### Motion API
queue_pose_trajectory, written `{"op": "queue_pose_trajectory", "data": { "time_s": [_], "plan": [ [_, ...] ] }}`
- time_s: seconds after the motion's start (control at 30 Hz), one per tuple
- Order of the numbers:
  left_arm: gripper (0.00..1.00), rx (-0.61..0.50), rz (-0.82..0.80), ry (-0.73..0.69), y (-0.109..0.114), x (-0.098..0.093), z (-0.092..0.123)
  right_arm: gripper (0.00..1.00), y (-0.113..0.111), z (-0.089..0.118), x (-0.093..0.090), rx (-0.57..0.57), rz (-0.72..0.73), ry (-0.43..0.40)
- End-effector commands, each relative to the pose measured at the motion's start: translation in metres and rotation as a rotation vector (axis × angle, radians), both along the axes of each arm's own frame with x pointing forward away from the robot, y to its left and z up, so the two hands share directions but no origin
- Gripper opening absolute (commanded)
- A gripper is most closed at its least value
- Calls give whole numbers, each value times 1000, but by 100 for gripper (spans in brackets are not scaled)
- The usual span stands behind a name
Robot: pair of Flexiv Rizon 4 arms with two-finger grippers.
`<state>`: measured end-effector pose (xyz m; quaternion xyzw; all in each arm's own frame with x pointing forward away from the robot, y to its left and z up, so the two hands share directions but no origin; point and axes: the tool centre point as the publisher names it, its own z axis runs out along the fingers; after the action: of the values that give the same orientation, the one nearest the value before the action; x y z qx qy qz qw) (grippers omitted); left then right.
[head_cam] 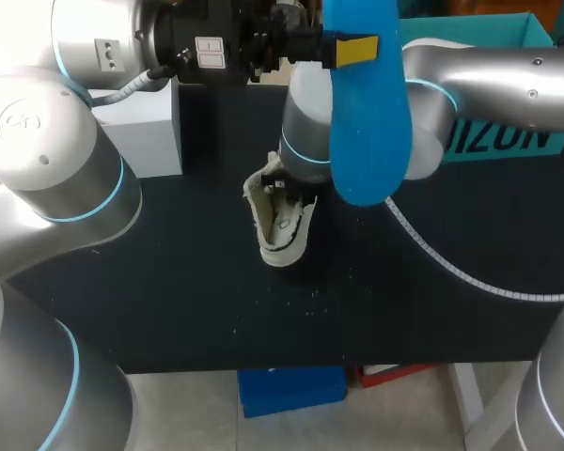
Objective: Take the shoe out of the shoebox, open the shoe tongue, remove and reinsert the insole, then place the shoe into the shoebox
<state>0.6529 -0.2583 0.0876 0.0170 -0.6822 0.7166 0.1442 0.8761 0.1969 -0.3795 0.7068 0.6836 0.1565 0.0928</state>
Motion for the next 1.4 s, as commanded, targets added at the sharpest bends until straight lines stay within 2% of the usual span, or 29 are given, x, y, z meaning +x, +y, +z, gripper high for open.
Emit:
{"op": "queue_pose_trajectory", "data": {
  "time_s": [0.03, 0.2, 0.27, 0.4, 0.5, 0.53, 1.0, 1.13, 1.27, 1.4],
  "plan": [
    [0, 2, 2, 0, -1, 0, 0, 100, -5, -8, 2, 14, -5, 11],
    [0, 2, 2, 0, -1, 0, 0, 100, -10, 5, 2, 64, -5, 33],
    [0, 2, 2, 0, -1, 0, 0, 100, -11, 11, 2, 167, 14, 104],
    [0, 2, 2, 0, -1, 0, 0, 100, -8, 28, 1, 327, 94, 187],
    [0, 2, 2, 0, -1, 0, 0, 100, -1, 48, -2, 578, 243, 273],
    [0, 2, 2, 0, -1, 0, 0, 100, 1, 58, -3, 632, 298, 274],
    [0, 2, 2, 0, -1, 0, 0, 100, 1, 58, -3, 632, 298, 274],
    [0, 2, 2, 0, -1, 0, 0, 100, -20, 71, -4, 737, 249, 237],
    [0, 2, 2, 0, -1, 0, 0, 100, -27, 82, -2, 788, 230, 189],
    [0, 2, 2, 0, -1, 0, 0, 100, -31, 92, 2, 863, 227, 182]
  ]
}}
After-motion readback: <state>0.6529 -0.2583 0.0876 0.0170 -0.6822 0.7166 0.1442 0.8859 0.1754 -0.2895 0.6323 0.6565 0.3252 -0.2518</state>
